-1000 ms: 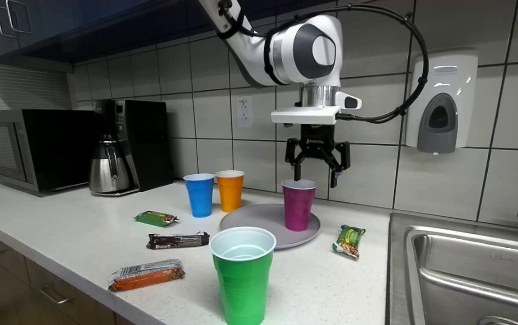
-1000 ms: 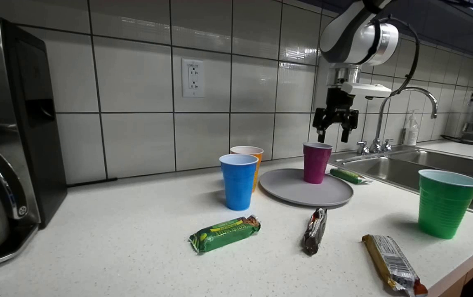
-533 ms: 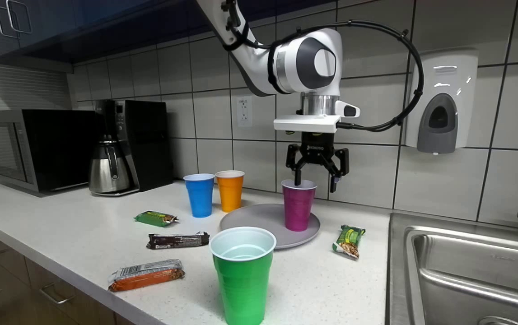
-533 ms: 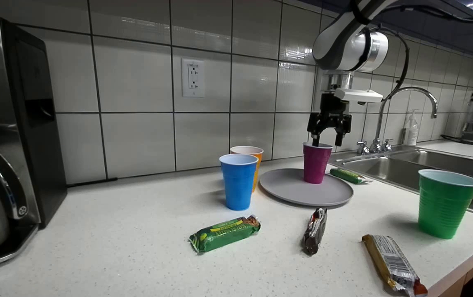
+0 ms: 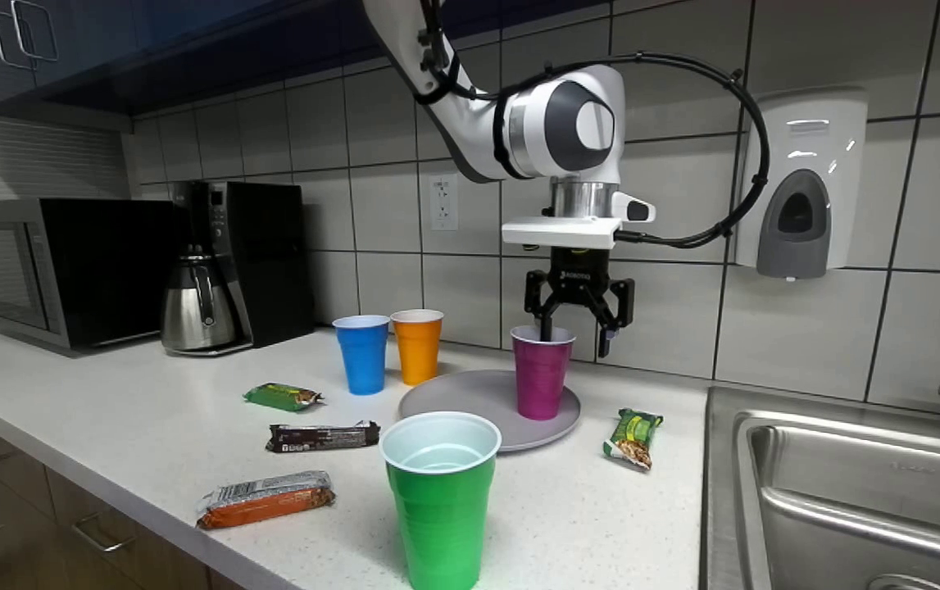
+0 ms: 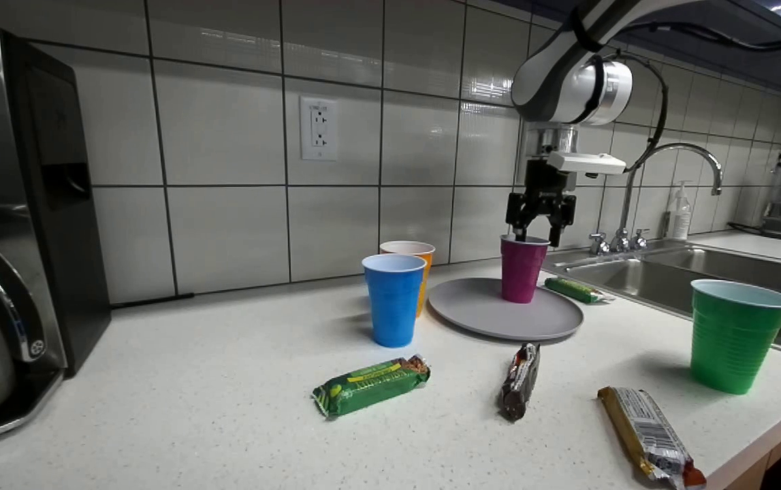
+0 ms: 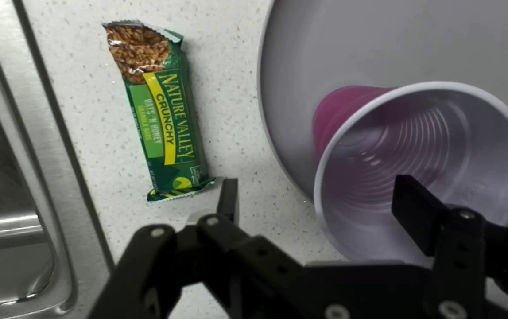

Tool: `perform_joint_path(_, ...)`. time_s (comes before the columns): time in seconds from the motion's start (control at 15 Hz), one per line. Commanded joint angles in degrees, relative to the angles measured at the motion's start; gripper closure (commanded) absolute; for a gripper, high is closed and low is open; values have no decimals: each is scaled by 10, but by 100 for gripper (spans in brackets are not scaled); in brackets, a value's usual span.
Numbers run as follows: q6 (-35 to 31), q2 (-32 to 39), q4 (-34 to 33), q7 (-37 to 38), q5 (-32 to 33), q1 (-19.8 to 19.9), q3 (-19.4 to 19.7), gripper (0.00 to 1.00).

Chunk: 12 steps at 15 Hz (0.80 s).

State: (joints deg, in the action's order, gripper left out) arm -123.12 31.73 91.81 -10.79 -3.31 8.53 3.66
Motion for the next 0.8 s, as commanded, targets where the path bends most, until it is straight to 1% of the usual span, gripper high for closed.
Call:
perform_joint_path(0.0,26,10,-29,-14,-2,12,-8,42)
perform_joint_path(0.2,26,8,-28,-14,-2,13,-8,67)
perform_joint_path(0.47,24,4,-26,-15,-2,13,-8,95)
perform_joint_path(0.53,24,4,-25,-15,-2,13,-8,100)
perform_joint_path(0.73,24,-3,-24,-15,-2,12,-9,99)
